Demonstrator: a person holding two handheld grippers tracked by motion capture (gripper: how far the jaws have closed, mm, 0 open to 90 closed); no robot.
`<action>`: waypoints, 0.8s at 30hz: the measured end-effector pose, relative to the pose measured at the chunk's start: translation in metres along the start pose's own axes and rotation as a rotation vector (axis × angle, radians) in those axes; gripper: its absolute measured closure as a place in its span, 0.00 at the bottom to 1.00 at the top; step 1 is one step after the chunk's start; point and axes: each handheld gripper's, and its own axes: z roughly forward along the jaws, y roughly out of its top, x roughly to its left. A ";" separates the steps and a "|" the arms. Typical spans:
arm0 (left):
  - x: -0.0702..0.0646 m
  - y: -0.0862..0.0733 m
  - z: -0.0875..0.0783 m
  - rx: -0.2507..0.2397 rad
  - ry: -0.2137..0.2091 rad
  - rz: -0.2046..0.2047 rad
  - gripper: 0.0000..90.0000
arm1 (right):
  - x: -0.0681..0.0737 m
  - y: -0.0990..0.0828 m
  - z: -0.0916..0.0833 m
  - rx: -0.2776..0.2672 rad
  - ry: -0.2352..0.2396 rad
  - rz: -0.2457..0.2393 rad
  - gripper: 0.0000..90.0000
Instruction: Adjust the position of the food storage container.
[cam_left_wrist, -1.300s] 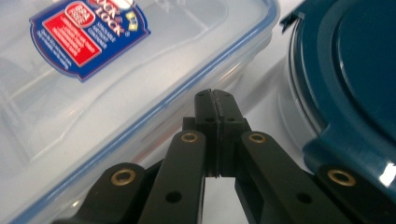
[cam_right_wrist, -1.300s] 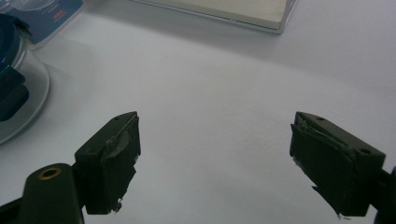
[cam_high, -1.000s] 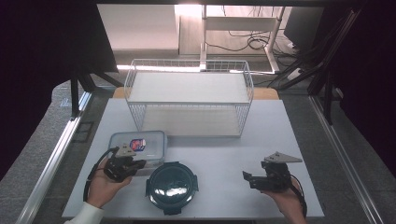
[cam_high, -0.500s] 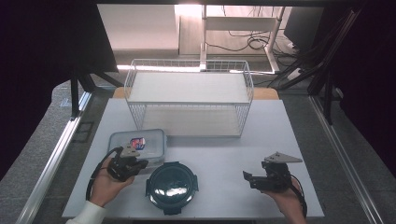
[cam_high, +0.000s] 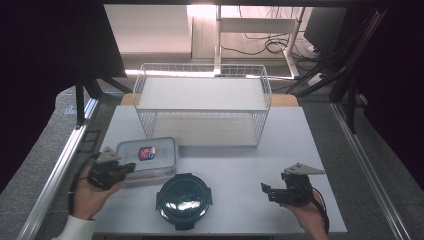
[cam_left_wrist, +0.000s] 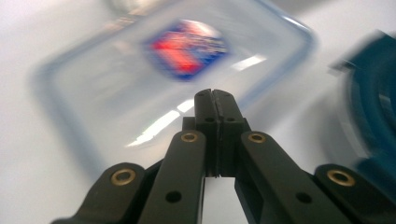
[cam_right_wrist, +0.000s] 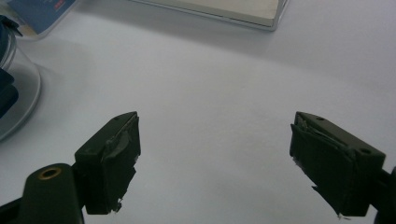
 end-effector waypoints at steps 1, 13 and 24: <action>0.006 -0.001 -0.003 -0.002 0.016 -0.017 1.00 | 0.000 0.000 0.000 -0.001 -0.001 0.000 0.18; 0.062 -0.009 0.027 0.116 0.089 -0.171 1.00 | -0.001 -0.001 0.003 0.008 -0.001 0.001 0.18; 0.070 -0.011 0.040 0.171 0.080 -0.189 1.00 | -0.001 0.000 0.004 0.008 0.003 0.004 0.18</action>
